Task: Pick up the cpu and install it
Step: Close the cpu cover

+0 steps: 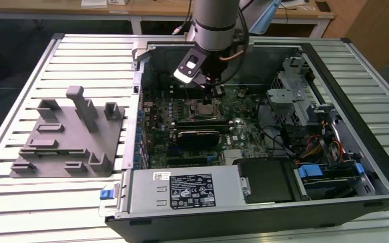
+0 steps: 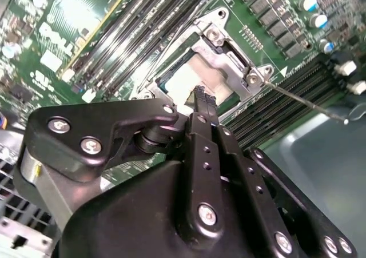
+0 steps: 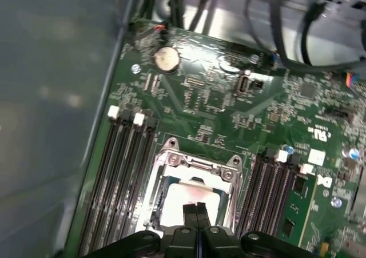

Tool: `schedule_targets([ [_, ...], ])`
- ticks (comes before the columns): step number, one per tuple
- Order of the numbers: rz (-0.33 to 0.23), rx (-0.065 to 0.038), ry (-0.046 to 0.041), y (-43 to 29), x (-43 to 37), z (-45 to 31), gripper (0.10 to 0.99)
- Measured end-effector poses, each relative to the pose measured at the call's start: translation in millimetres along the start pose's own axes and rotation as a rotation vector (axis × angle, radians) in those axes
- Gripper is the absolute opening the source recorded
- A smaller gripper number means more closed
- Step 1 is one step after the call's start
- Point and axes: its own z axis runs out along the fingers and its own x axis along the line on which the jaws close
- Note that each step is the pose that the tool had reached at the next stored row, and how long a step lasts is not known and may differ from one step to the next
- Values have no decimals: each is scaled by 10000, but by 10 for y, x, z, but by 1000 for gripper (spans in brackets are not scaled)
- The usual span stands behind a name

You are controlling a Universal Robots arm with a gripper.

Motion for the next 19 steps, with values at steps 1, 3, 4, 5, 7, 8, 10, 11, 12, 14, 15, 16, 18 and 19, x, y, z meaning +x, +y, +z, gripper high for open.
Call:
schedule_targets([
  [1, -179, -1, 3, 0, 0, 0, 106],
  [3, -538, -3, 10, 0, 0, 0, 106],
  [4, -720, -5, 14, 0, 0, 0, 106],
  [5, -910, -6, 18, 0, 0, 0, 106],
  [7, -1270, -9, 25, 0, 0, 0, 106],
  [8, -1454, -10, 28, 0, 0, 0, 106],
  [10, -1814, -13, 35, 0, 0, 1, 106],
  [11, -1995, -14, 39, 0, 0, 1, 106],
  [12, -2173, -15, 42, 0, 0, 1, 106],
  [14, -2540, -17, 49, 0, 0, 1, 106],
  [15, -2718, -18, 53, 0, 0, 1, 106],
  [16, -2916, -20, 57, 0, 0, 1, 106],
  [18, -3275, -23, 64, 0, 0, 1, 106],
  [19, -3454, -24, 67, 0, 0, 1, 106],
])
